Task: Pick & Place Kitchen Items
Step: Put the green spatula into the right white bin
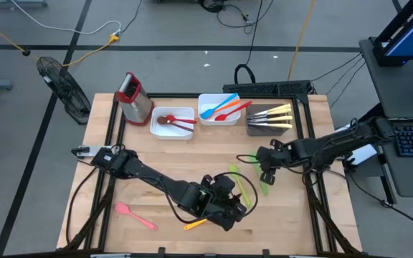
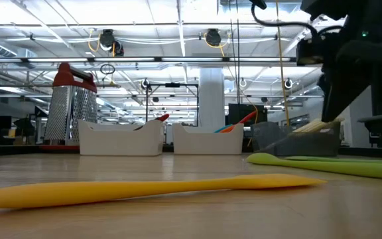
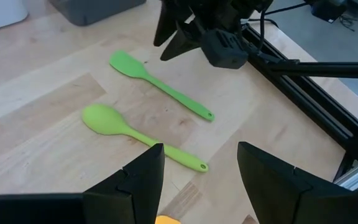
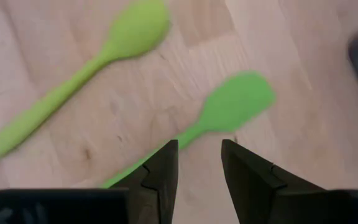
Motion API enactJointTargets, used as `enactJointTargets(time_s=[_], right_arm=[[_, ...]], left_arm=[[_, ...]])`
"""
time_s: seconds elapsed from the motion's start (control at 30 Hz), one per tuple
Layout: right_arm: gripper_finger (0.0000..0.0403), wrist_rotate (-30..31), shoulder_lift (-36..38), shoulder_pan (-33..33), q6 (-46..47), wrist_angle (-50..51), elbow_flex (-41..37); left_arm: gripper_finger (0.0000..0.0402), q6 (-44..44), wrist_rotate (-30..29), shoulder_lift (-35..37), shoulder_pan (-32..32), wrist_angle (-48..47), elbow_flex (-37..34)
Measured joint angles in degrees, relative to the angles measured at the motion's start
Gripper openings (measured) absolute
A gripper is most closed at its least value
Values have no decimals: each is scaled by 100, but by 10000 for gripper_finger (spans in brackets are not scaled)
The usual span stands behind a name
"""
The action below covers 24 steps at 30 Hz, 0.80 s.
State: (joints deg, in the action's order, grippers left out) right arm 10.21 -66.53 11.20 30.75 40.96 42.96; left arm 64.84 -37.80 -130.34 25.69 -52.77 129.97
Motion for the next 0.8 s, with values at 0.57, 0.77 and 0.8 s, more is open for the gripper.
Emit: enactJointTargets(time_s=[0.57, 0.77, 0.8], right_arm=[[152, 25, 9, 0, -1277, -751, 0], [215, 290, 11, 0, -1347, -865, -118], [226, 394, 9, -2, -1345, -879, -190]], left_arm=[[209, -7, 15, 0, -4, 39, 0], [209, -40, 15, 0, -4, 37, 0], [209, -62, 15, 0, -4, 37, 0]])
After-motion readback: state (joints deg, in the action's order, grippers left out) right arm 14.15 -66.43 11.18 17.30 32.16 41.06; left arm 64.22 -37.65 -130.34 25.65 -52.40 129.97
